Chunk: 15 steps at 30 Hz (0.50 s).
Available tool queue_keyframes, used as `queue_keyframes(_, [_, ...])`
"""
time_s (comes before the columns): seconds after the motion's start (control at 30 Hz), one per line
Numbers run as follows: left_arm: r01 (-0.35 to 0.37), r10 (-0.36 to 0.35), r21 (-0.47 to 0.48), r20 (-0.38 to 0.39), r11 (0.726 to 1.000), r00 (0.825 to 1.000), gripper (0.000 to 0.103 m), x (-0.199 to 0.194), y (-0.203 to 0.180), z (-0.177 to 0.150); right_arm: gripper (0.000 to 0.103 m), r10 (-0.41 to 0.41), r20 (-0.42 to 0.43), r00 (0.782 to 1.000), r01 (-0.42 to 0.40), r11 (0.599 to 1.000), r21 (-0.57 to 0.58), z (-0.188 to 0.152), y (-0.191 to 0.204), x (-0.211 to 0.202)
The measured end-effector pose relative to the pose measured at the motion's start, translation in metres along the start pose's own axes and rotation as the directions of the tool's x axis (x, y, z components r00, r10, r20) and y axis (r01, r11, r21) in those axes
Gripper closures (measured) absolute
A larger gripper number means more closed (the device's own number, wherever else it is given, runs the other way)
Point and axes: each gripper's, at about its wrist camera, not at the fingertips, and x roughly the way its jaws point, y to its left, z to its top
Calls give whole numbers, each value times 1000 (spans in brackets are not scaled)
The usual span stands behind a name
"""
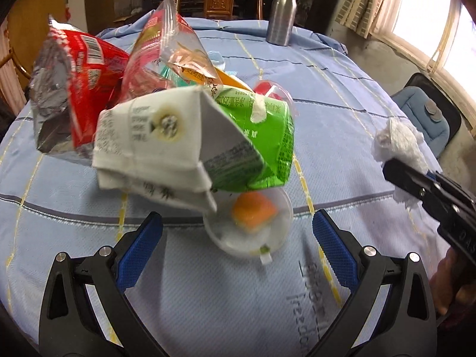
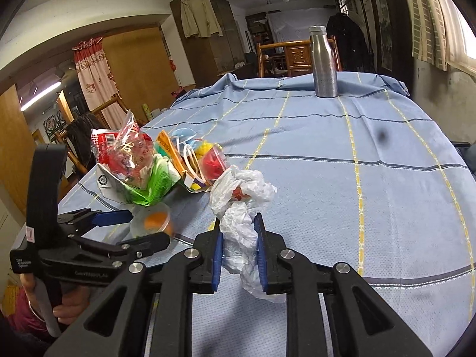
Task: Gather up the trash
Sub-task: 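Grasp the clear plastic cup with the left gripper while the right gripper holds the tissue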
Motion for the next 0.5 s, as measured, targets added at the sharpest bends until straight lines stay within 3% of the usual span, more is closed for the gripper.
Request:
queue_keyframes(0.03, [-8, 8, 3, 3, 1000, 1000, 10, 2, -1, 1, 82, 14, 0, 1000, -14, 1000, 7, 1, -1, 0])
queue_keyframes(0.1, [1, -1, 7, -10, 1000, 1000, 29, 6, -3, 3, 81, 8, 2, 1000, -8, 1000, 3, 1, -2, -1])
queue_keyframes(0.2, [27, -26, 5, -14, 1000, 1000, 48, 10, -2, 6, 81, 6, -15, 1000, -6, 1000, -4, 2, -1, 3])
queue_keyframes(0.3, [72, -72, 14, 4, 997, 997, 48, -5, -3, -2, 81, -5, -15, 1000, 4, 1000, -18, 1, 1, 4])
queue_keyframes(0.5, [95, -97, 30, 58, 995, 994, 49, -44, -2, -20, 81, -17, 2, 1000, 17, 1000, -18, 0, 2, 2])
